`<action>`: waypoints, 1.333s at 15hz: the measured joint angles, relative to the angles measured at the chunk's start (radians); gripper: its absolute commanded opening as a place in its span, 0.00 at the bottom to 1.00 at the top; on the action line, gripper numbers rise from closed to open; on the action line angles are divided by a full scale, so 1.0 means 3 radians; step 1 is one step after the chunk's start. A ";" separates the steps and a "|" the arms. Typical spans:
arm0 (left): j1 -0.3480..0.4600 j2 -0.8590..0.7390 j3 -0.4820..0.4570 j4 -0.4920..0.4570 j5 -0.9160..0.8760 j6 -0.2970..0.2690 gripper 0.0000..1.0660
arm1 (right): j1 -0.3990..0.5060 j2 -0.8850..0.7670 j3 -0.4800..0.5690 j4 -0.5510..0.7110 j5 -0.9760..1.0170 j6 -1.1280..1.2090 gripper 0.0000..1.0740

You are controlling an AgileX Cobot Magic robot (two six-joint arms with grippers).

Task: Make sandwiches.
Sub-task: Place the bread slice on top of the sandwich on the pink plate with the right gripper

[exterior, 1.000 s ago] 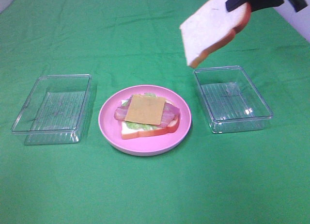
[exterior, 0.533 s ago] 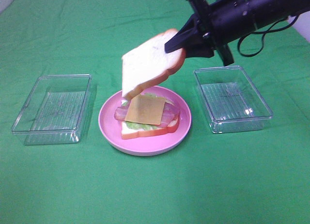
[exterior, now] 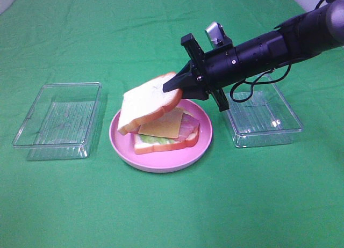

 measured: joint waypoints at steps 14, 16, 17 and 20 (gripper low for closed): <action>0.0000 0.0000 0.0000 0.0000 0.0000 0.0020 0.62 | 0.0000 0.0217 0.0007 -0.0273 -0.0173 0.0173 0.69; 0.0000 0.0000 0.0000 0.0000 0.0000 0.0020 0.62 | 0.0000 0.0210 0.0007 -0.0340 -0.0173 0.0170 0.70; 0.0000 0.0000 0.0000 0.0000 0.0000 0.0020 0.62 | 0.0000 0.0190 0.0007 -0.0370 -0.0173 0.0170 0.70; 0.0000 0.0000 0.0000 0.0000 0.0000 0.0020 0.62 | 0.0000 -0.0003 0.0007 -0.0770 -0.0173 0.0360 0.70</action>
